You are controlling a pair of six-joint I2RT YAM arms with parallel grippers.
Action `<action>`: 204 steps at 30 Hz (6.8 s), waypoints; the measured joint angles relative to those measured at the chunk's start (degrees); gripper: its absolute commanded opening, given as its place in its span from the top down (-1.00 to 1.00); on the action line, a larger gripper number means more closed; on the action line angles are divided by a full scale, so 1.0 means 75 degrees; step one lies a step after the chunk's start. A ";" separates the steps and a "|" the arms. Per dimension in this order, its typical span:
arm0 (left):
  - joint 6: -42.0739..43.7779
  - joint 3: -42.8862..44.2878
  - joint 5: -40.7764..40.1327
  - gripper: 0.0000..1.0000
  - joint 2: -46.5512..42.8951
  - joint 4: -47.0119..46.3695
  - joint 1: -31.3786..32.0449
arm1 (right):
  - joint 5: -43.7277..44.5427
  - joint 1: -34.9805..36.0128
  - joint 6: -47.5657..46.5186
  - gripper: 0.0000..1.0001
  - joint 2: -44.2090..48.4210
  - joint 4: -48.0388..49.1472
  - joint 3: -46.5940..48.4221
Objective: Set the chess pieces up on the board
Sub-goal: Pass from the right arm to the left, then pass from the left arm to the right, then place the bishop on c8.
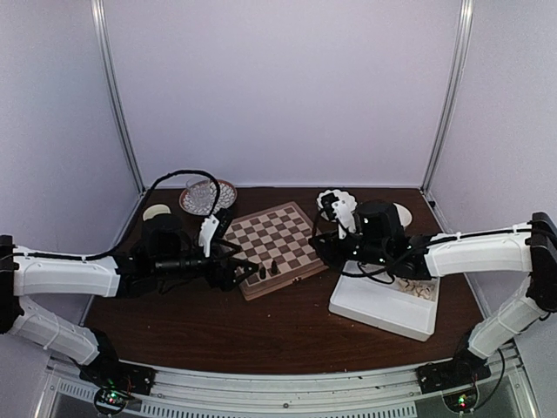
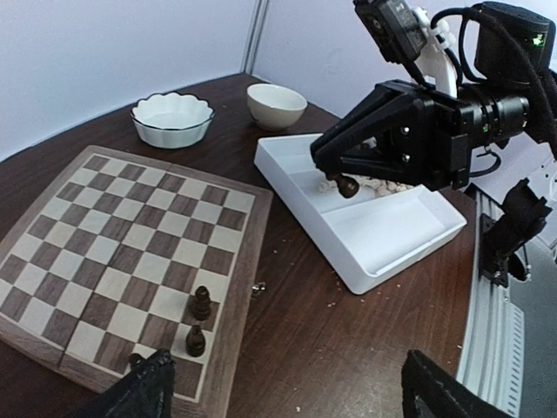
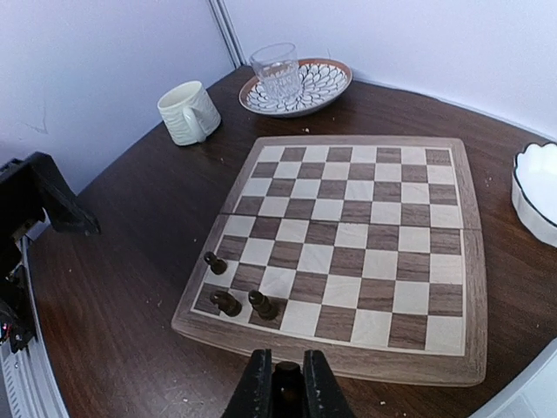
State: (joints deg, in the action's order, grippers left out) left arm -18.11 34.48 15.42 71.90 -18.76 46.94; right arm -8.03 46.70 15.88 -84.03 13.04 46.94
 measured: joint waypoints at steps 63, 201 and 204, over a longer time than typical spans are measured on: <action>-0.0595 -0.0026 0.2465 0.98 0.1110 -0.2151 0.0210 | -0.0119 0.2279 0.0874 0.52 -0.0933 0.3194 0.0283; 0.1256 0.0545 -0.4983 -0.53 0.0140 0.0918 0.1513 | 0.2702 0.0388 0.1236 1.00 -0.3168 -0.4363 0.4068; 0.1256 0.0545 -0.4989 -0.53 0.0140 0.0918 0.1513 | 0.2702 0.0370 0.1192 1.00 -0.3331 -0.4386 0.4112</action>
State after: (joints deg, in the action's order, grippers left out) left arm -8.69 38.57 -22.00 72.95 -11.88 58.28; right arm 12.23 49.47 24.82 -109.01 -19.86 77.78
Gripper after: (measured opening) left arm 0.765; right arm 0.100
